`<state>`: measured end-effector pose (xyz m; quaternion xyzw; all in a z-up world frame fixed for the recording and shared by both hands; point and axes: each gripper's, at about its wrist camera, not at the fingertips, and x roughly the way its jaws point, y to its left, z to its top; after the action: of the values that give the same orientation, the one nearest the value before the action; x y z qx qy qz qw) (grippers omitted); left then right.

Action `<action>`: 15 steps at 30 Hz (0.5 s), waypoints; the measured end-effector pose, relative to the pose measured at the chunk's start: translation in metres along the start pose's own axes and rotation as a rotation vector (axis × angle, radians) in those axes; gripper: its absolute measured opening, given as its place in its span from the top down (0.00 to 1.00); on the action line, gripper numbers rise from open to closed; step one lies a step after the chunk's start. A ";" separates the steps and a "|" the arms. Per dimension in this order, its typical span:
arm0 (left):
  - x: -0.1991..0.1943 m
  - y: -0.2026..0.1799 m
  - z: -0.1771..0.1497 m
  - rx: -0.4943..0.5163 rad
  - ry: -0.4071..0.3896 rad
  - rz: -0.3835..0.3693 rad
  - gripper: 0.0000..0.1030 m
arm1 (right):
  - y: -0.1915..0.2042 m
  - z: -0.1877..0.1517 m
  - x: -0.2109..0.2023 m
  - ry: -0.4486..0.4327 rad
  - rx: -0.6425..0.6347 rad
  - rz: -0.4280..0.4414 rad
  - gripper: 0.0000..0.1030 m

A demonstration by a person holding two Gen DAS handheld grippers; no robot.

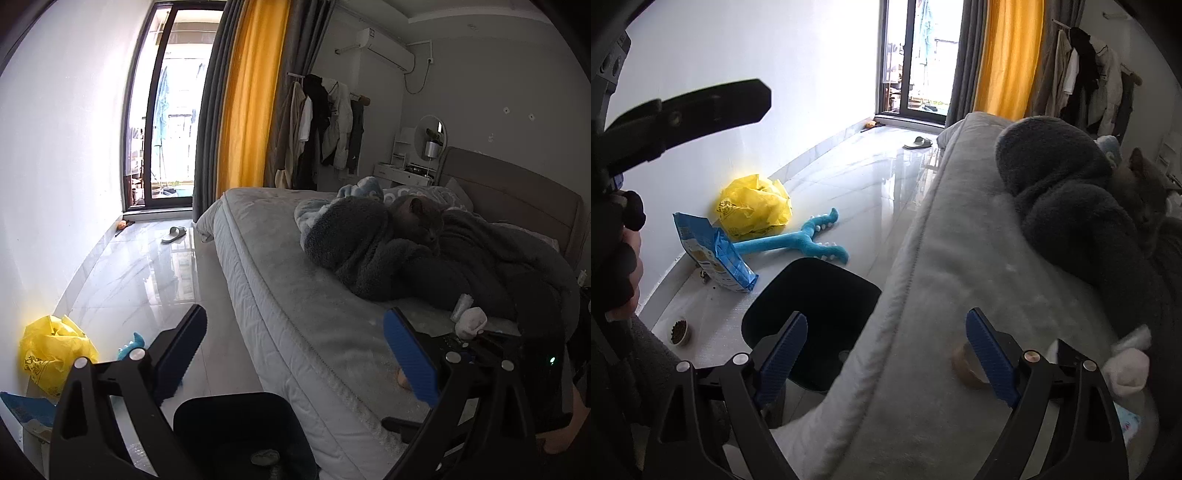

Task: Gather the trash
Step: 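Move both tools back to the remaining items on the bed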

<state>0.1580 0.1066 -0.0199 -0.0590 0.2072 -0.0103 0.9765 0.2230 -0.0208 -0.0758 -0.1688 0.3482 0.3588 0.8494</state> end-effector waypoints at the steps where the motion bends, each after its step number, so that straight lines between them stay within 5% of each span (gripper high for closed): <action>1: 0.003 -0.003 0.000 0.004 0.007 -0.013 0.05 | -0.008 -0.003 -0.007 -0.005 0.005 -0.008 0.14; 15: 0.042 -0.041 -0.014 0.062 0.142 -0.132 0.05 | -0.086 -0.034 -0.050 0.010 -0.034 -0.033 0.13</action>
<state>0.1909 0.0628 -0.0445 -0.0415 0.2711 -0.0852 0.9579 0.2445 -0.1233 -0.0609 -0.1908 0.3434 0.3497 0.8505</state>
